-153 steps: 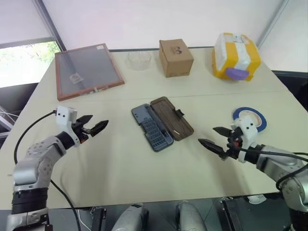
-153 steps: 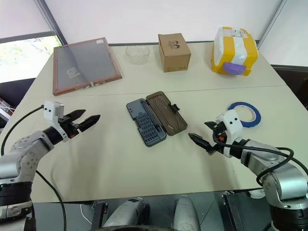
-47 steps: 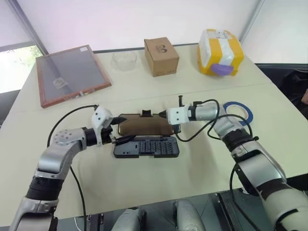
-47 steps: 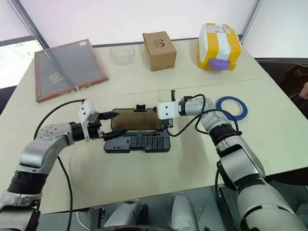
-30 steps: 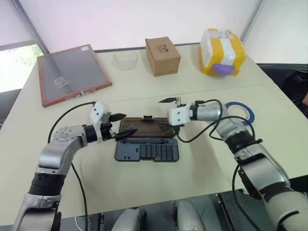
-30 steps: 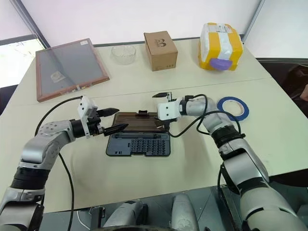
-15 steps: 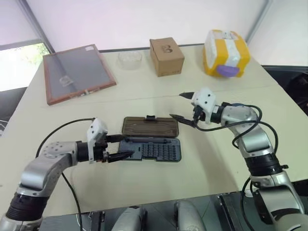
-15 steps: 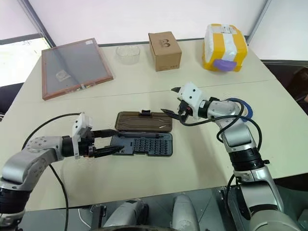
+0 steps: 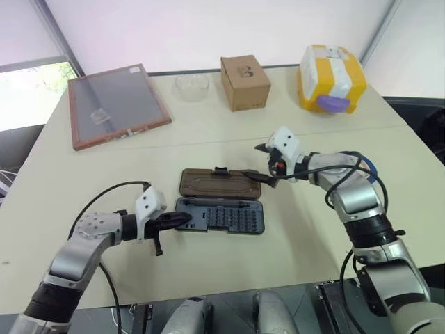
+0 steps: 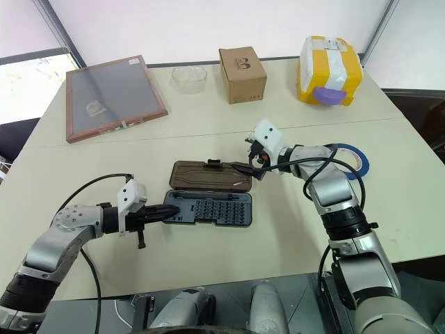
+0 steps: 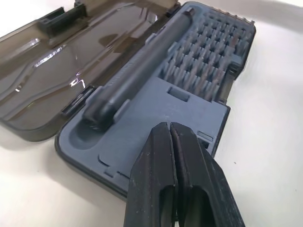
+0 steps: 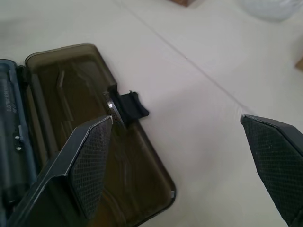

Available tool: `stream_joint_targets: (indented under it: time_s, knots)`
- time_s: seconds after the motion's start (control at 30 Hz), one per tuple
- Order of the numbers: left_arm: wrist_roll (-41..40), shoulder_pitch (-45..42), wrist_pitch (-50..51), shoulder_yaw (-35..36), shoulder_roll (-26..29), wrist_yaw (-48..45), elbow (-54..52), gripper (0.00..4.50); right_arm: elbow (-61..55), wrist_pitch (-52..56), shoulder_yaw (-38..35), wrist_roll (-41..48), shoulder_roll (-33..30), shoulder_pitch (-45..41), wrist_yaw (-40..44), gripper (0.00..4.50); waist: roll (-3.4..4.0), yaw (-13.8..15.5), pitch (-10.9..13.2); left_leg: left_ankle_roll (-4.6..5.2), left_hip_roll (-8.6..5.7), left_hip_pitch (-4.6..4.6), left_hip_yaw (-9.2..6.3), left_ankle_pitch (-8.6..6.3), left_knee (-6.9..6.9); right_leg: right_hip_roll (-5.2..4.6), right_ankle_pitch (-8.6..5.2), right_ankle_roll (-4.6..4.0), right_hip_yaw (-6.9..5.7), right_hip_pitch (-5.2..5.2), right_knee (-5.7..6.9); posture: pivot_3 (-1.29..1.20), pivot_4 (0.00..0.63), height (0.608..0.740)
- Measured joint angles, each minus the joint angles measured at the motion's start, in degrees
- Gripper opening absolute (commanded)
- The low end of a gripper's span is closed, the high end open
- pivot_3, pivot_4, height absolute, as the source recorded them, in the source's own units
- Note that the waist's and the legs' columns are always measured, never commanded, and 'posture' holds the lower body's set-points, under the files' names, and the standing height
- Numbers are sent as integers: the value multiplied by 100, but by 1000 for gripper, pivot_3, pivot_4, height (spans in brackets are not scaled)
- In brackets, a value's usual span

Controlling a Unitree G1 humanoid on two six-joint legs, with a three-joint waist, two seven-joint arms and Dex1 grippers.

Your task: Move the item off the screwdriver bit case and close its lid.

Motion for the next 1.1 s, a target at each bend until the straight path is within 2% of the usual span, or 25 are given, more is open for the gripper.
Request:
stream_joint_targets:
  time_s: [0.17,0.33,0.5,0.6,0.63,0.83,1.0,1.1]
  knots:
    - [116,93,-244,-65,-5,36,65,81,883,182,471,-106,199,-257,295,4500,7,-3,-3,0,0,11,1,0,0,0,0,0,0,12,-5,0,150,740]
    - [122,124,-306,-85,-108,149,105,81,2239,180,561,-342,577,-1086,239,4500,20,1,-12,0,0,23,-3,0,-1,1,0,0,-1,25,-6,0,150,740]
    - [127,214,-352,-101,-171,285,96,81,3225,-48,575,-492,788,-1558,322,4500,37,1,-23,0,-1,55,-5,0,-9,2,0,-1,0,55,-14,0,150,740]
    - [142,279,-369,-111,-232,387,87,0,3682,-237,654,-668,829,-1769,461,3703,46,7,-34,1,0,94,-7,-1,-18,3,0,-2,1,91,-18,0,150,740]
    - [146,297,-369,-114,-239,413,76,0,3848,-338,700,-761,835,-1854,486,3048,53,7,-40,1,0,93,-6,-2,-18,3,0,-2,2,91,-19,0,150,740]
    - [225,398,-379,-145,-301,507,50,0,4356,-1064,923,-1144,874,-2019,1033,161,101,-10,-127,6,0,101,-7,-5,-29,3,0,-2,3,94,-21,0,150,740]
    - [288,473,-392,-178,-359,573,-10,0,4630,-1974,1210,-1654,905,-2104,1208,72,103,-5,-186,6,3,137,-15,-6,-47,8,-1,-3,5,107,-26,0,150,740]
    - [288,532,-355,-176,-367,613,-20,0,4660,-2802,1324,-1933,873,-1972,970,72,97,-2,-200,6,3,207,-11,-7,-94,7,-2,-4,9,160,-43,0,150,740]
